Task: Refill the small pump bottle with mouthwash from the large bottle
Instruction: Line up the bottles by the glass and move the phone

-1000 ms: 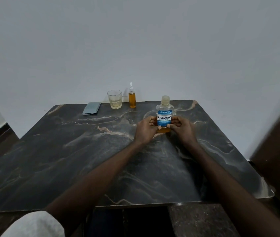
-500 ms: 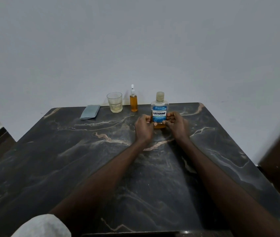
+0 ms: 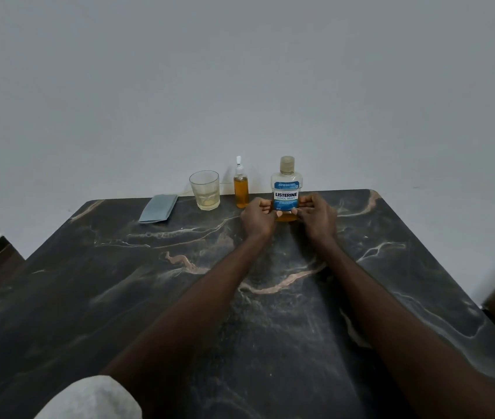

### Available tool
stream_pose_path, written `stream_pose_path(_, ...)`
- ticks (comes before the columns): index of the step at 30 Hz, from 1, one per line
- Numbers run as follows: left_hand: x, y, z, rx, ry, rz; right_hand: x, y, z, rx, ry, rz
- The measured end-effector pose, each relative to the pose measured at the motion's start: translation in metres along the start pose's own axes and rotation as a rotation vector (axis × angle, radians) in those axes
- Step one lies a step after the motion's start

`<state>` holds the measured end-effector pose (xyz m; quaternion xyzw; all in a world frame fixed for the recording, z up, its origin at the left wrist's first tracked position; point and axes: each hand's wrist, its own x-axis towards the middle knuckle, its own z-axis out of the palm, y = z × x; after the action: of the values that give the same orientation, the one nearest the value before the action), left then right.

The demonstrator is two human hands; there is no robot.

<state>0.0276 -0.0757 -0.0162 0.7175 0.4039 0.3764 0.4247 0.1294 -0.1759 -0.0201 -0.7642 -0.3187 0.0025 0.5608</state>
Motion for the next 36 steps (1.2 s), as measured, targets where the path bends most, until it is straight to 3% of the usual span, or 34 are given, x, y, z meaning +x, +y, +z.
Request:
stream_pose_path(15,0.052,-0.001,0.03,-0.032,0.046,-0.05,0.056,0.017,0.023,-0.016,0.012,-0.032)
stream_pose_path(36,0.066,-0.003,0.037,-0.033,0.049,-0.049,0.07,0.015,0.03,-0.066,-0.006,-0.029)
